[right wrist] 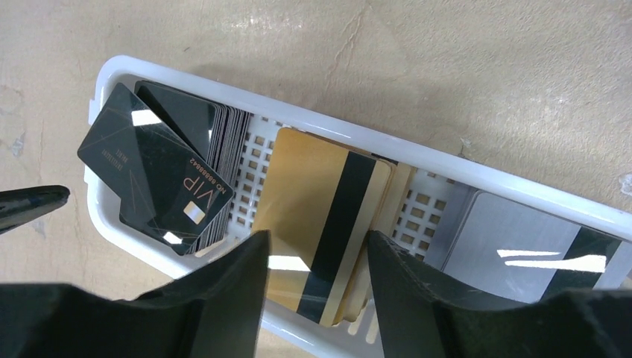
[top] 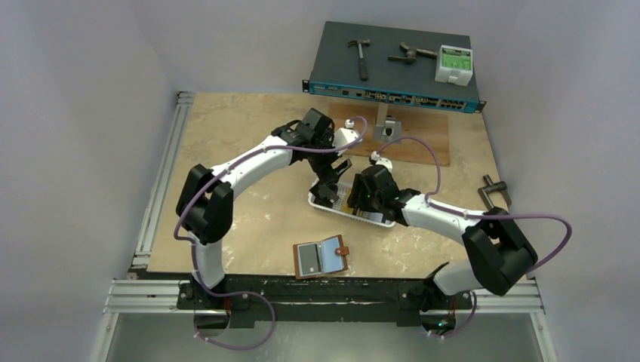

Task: Put the credit cards into the card holder
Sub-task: Pick up the credit card from the storage box.

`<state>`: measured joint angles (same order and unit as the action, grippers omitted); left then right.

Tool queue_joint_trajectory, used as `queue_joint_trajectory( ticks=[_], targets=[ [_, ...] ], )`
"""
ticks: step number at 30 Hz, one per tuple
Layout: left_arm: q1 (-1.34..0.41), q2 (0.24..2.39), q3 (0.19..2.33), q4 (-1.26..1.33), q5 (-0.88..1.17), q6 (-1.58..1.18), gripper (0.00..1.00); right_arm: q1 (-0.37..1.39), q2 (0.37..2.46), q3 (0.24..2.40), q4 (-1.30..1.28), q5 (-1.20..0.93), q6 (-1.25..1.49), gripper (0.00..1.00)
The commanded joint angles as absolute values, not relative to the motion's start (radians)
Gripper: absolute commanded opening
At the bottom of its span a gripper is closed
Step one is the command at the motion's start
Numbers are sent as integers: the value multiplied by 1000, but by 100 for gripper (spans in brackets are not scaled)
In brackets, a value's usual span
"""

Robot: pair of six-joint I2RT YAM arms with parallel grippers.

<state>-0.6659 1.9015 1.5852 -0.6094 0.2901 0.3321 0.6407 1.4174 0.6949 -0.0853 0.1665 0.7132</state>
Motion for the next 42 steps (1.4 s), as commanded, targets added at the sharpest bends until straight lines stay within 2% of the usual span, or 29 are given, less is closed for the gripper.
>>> queue_joint_trajectory(
  ticks=[1, 4, 16, 19, 22, 25, 29, 32, 34, 36, 42],
  targets=[
    [-668, 1877, 1585, -570, 319, 329, 84, 640, 1387, 673, -48, 189, 736, 47],
    [-675, 1885, 1581, -562, 317, 338, 84, 639, 1387, 659, -50, 197, 740, 43],
    [-749, 1943, 1535, -499, 251, 408, 84, 628, 1311, 588, -49, 235, 761, 40],
    [-749, 1956, 1532, -499, 259, 399, 83, 625, 1315, 589, -36, 236, 759, 36],
    [-747, 1953, 1529, -504, 298, 355, 78, 623, 1315, 589, -31, 242, 759, 31],
    [-741, 1955, 1532, -527, 387, 264, 69, 623, 1283, 577, -10, 249, 762, 34],
    [-741, 1973, 1533, -537, 459, 169, 65, 611, 1273, 576, -12, 246, 767, 35],
    [-744, 1979, 1519, -509, 422, 153, 64, 605, 1270, 567, -5, 236, 773, 37],
    [-745, 1984, 1510, -486, 381, 166, 63, 604, 1270, 557, 32, 222, 776, 47],
    [-744, 1993, 1512, -481, 348, 182, 63, 601, 1277, 550, 55, 203, 785, 51],
    [-765, 2014, 1521, -474, 254, 234, 61, 597, 1333, 549, 90, 165, 807, 55]
  ],
)
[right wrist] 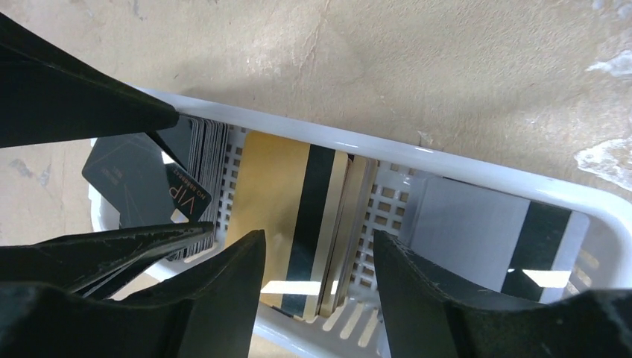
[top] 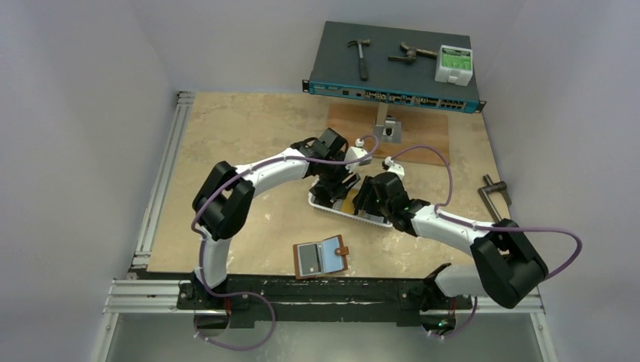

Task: Put the credit cards into the card holder
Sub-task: Pick up the credit card from the storage box.

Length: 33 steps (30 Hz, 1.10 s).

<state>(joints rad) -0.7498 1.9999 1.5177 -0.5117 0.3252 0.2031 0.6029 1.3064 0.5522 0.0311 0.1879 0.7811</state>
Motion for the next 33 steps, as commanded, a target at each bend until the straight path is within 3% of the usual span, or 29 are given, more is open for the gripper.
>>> queue_joint_trajectory(
  ticks=[1, 6, 12, 23, 33],
  targets=[
    [-769, 2015, 1521, -471, 244, 237, 61, 598, 1341, 549, 93, 163, 808, 56],
    [-771, 2013, 1516, -466, 255, 228, 61, 598, 1381, 567, 86, 146, 804, 56],
    [-770, 2002, 1505, -468, 265, 231, 61, 597, 1360, 554, 47, 182, 819, 47],
    [-771, 1995, 1506, -469, 253, 242, 60, 597, 1299, 506, 20, 221, 844, 41],
    [-769, 1986, 1511, -478, 243, 254, 59, 598, 1212, 517, 2, 255, 840, 21]
  ],
)
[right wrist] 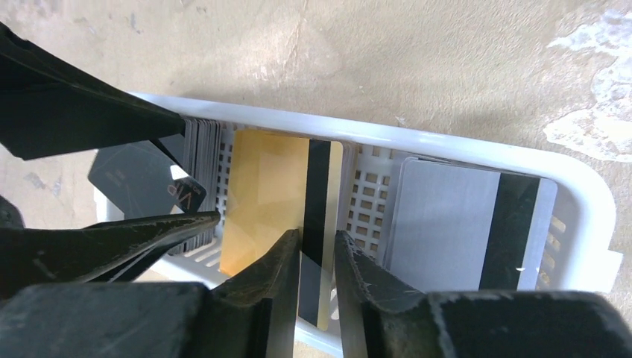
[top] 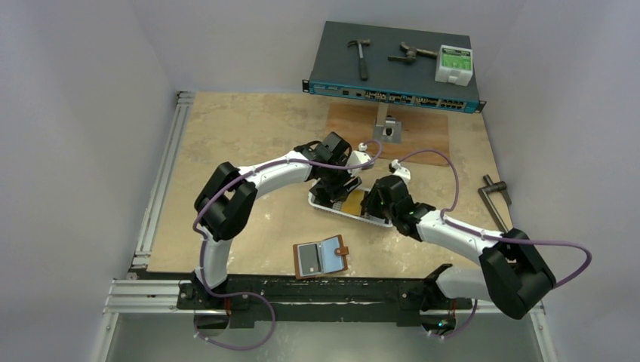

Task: Put the credit cards into the card holder
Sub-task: Pick up the credit card from the storage box.

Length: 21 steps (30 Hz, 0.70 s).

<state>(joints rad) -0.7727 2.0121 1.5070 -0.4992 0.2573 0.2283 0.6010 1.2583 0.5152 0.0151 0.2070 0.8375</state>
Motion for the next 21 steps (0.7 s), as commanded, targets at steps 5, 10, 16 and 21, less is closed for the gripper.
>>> queue_joint_trajectory(
  ticks=[5, 10, 16, 21],
  targets=[
    [-764, 1967, 1516, -497, 252, 250, 59, 598, 1190, 519, -25, 259, 832, 5],
    [-746, 1941, 1527, -531, 285, 232, 59, 597, 1145, 494, 16, 235, 832, 0],
    [-684, 1880, 1574, -613, 401, 164, 58, 596, 1065, 477, 77, 185, 797, 0],
    [-597, 1779, 1558, -656, 600, 60, 63, 584, 979, 488, 103, 125, 765, 0]
  ],
)
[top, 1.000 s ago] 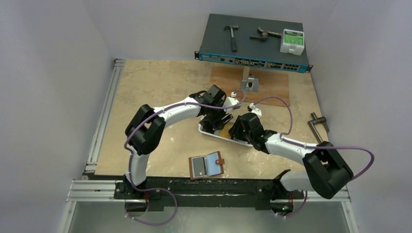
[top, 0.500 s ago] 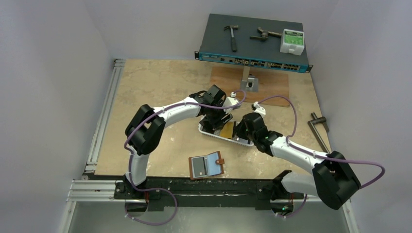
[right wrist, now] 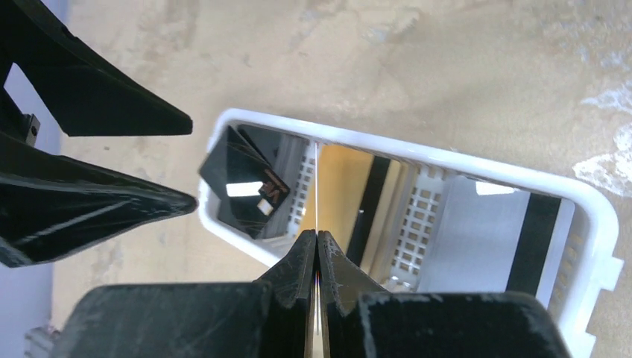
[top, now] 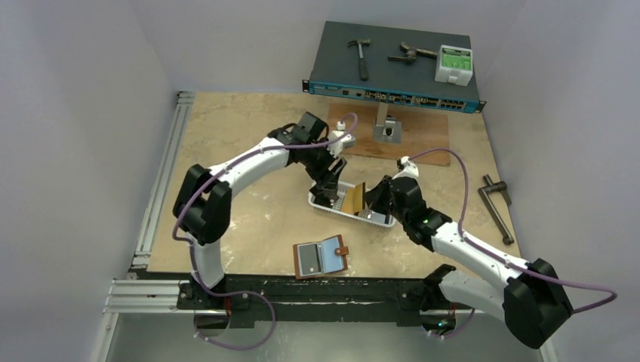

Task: Put the credit cards into the card holder
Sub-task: Pick up the credit card from the storage box.

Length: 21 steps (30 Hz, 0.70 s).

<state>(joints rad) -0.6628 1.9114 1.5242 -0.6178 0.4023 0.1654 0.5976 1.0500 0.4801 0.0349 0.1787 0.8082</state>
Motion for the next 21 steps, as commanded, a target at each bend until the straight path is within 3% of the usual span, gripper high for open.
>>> queue_joint_trajectory(
  ticks=[1, 4, 9, 13, 18, 21],
  targets=[
    [-574, 1761, 1552, -662, 655, 24, 65, 582, 959, 490, 109, 110, 758, 0],
    [-489, 1717, 1521, -645, 842, -128, 74, 574, 895, 506, 122, 58, 752, 0],
    [-428, 1588, 1387, -478, 974, -316, 75, 568, 784, 524, 151, 3, 787, 0],
    [-427, 1523, 1296, -330, 1044, -490, 68, 568, 745, 517, 264, -121, 837, 0],
    [-426, 1495, 1189, -142, 1088, -650, 65, 568, 762, 524, 442, -270, 896, 0],
    [-425, 1467, 1144, -43, 1125, -727, 53, 568, 788, 539, 514, -333, 919, 0]
  ],
)
